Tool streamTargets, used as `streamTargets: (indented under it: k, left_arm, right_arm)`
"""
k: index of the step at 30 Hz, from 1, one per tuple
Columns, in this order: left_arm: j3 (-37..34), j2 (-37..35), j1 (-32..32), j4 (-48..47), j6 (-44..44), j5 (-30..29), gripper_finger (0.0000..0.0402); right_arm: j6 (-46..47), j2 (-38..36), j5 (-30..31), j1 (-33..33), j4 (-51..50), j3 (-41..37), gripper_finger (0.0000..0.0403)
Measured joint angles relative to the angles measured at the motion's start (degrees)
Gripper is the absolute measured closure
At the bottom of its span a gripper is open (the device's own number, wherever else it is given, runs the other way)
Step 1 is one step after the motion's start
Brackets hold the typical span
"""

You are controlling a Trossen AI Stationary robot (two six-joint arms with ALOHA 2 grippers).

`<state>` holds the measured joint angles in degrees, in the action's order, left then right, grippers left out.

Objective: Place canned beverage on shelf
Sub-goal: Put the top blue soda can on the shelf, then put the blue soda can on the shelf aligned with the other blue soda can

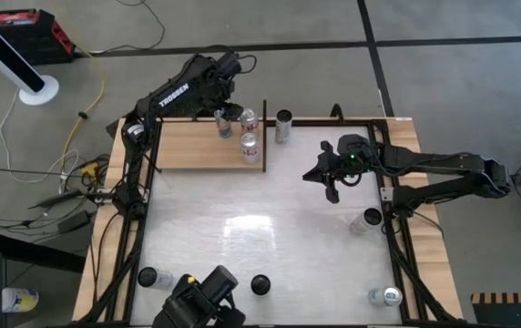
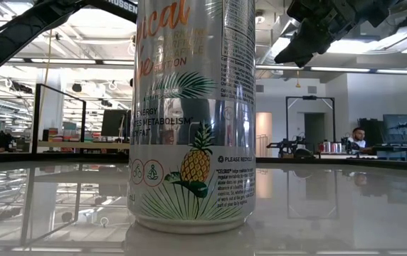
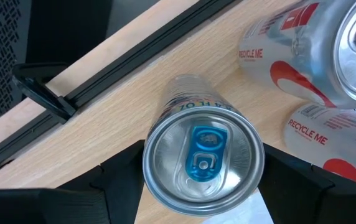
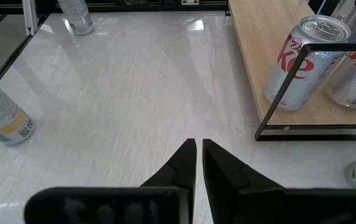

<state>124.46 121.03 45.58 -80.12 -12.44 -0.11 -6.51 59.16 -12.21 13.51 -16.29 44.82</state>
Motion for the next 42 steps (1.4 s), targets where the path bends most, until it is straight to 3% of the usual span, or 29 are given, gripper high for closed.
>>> streamTargets:
  k: [9,18,31,37,42]
  left_arm:
    - [0.00,0.00,0.00,-0.33,1.42,1.13,0.0137]
    - [0.13,0.00,0.03,-0.78,2.25,0.86,0.0085]
    - [10.60,-0.09,0.24,-9.86,5.57,-0.89,0.0079]
    - [8.32,-6.79,-0.91,-9.63,6.41,-5.23,0.0079]
    - [6.60,-14.39,-5.95,-9.51,7.65,-6.59,0.0079]
  right_arm:
    - [0.00,0.00,0.00,0.00,-0.01,0.00,0.0349]
    - [-0.21,0.00,0.00,-0.01,0.00,0.00,0.0349]
    - [-0.62,0.00,0.02,0.01,0.75,0.00,0.0349]
    - [2.06,0.02,0.02,0.01,1.50,0.21,0.0349]
    - [7.30,0.02,-0.54,-1.62,-1.57,2.70,0.0349]
